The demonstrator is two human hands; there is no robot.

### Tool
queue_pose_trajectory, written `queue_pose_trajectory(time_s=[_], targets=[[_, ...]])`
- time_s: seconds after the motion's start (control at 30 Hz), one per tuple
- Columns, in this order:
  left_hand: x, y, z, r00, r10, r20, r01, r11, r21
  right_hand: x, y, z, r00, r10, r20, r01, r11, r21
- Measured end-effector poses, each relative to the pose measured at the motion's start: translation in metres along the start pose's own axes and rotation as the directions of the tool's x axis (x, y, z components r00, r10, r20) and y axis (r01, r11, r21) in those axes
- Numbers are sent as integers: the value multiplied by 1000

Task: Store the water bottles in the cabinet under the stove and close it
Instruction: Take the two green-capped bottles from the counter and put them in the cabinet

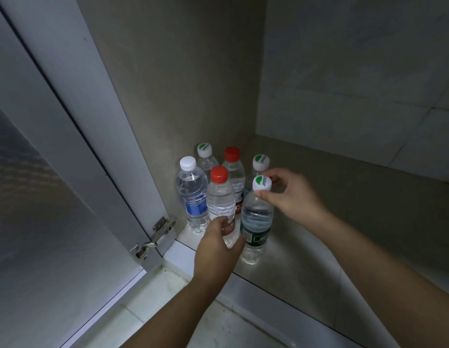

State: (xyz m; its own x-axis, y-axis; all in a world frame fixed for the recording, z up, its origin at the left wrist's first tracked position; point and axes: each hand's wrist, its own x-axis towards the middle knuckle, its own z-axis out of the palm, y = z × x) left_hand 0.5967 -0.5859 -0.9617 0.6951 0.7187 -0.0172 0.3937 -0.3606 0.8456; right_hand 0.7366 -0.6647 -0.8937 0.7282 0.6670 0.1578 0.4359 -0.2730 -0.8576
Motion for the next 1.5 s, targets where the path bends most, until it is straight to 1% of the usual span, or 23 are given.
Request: queue_pose_trajectory(time_s=[0.1,0.23,0.4,0.6,0.8,0.93,1.1,1.3,1.37,1.43,1.5], targets=[[3,-4,-9,999,5,-35,-4,1000,21,3,-3,4,999,-15,-28,14,1000,-17],[4,-6,-17,998,-2,-59,3,1000,27,3,-5,13,999,-34,-26,34,999,-25],[3,-7,-22,998,24,-53,-21,997,69,0,-7,18,998,-61,-27,59,996,-65],[2,-15,-25,998,1,-58,5,994,105,-1,-6,19,998,-53,-36,51,997,-58],[3,-14,-25,998,4,-70,6,990,144,-2,-5,17,997,-81,-9,80,995,-67],[2,-12,-26,997,25,-76,-14,990,142,-6,-5,17,994,-105,4,105,992,-67],[1,-12,-30,993,43,-109,-28,991,134,-5,-5,18,995,-104,-3,103,992,-66],[3,-2,-40,978,138,-156,-109,978,180,-10,-4,14,996,-88,-20,87,995,-55],[4,4,-46,969,168,-180,-131,971,202,-15,-1,5,994,-103,-45,98,989,-107],[4,10,-53,956,218,-194,-163,951,263,-19,-5,-8,987,-144,-74,124,967,-223],[4,17,-62,936,303,-182,-223,906,360,-17,-14,-19,972,-213,-100,165,919,-357]])
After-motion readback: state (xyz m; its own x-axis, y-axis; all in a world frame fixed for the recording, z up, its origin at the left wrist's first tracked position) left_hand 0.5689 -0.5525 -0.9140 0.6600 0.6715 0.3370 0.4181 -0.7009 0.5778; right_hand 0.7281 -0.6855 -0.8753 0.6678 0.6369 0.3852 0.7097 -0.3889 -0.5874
